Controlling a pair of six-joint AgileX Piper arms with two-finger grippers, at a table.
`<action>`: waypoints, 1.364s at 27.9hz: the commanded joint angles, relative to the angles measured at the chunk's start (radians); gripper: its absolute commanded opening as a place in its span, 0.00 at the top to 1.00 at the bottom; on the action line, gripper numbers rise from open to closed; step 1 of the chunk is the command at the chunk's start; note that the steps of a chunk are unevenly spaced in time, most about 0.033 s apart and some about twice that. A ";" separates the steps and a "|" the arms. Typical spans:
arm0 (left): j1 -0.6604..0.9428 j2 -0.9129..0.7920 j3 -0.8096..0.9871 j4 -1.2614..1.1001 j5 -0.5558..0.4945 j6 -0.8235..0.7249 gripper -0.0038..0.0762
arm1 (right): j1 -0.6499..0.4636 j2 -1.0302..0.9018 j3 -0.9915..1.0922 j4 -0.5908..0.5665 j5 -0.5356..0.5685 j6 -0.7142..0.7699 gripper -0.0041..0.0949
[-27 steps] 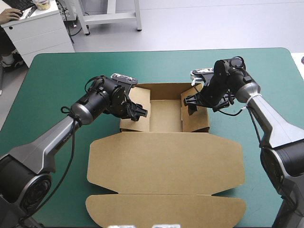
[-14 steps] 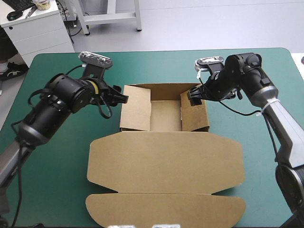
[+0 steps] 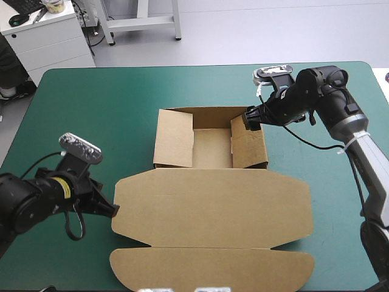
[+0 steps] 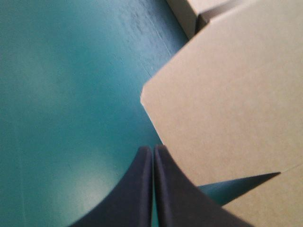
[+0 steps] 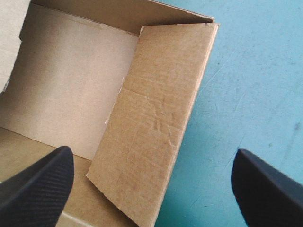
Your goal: Fold the box
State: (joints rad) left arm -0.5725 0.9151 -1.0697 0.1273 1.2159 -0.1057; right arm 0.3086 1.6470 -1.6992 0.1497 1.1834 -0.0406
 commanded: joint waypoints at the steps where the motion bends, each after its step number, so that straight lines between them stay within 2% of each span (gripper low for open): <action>1: -0.006 -0.089 0.168 -0.003 -0.135 -0.054 0.96 | -0.004 0.000 -0.027 0.010 -0.045 -0.009 0.12; 3: -0.006 -0.133 0.285 -0.007 -0.169 -0.069 0.96 | -0.004 0.044 -0.027 0.010 -0.053 -0.009 0.12; 7: -0.006 -0.173 0.403 -0.008 -0.175 -0.076 0.96 | -0.004 0.111 -0.027 0.014 -0.088 -0.008 0.13; 12: -0.006 -0.194 0.455 -0.008 -0.180 -0.117 0.96 | -0.004 0.193 -0.027 0.014 -0.107 -0.008 0.24; 16: -0.006 -0.207 0.457 -0.008 -0.185 -0.125 0.96 | -0.004 0.243 -0.027 0.014 -0.098 -0.008 0.43; 22: -0.006 -0.230 0.457 -0.006 -0.187 -0.125 0.96 | -0.004 0.261 -0.027 0.012 -0.099 -0.008 0.93; 23: -0.006 -0.234 0.457 -0.003 -0.187 -0.125 0.96 | -0.004 0.261 -0.027 0.010 -0.102 -0.008 0.98; 31: -0.006 -0.258 0.458 0.003 -0.194 -0.125 0.96 | -0.008 0.257 -0.038 0.005 -0.106 -0.029 0.98; 38: -0.006 -0.258 0.458 0.007 -0.196 -0.125 0.96 | -0.064 0.216 -0.109 0.002 -0.119 -0.056 0.98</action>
State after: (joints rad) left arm -0.5725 0.6582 -0.5880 0.1220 1.0612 -0.2191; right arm 0.2792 1.9506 -1.7426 0.1410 1.0923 -0.0825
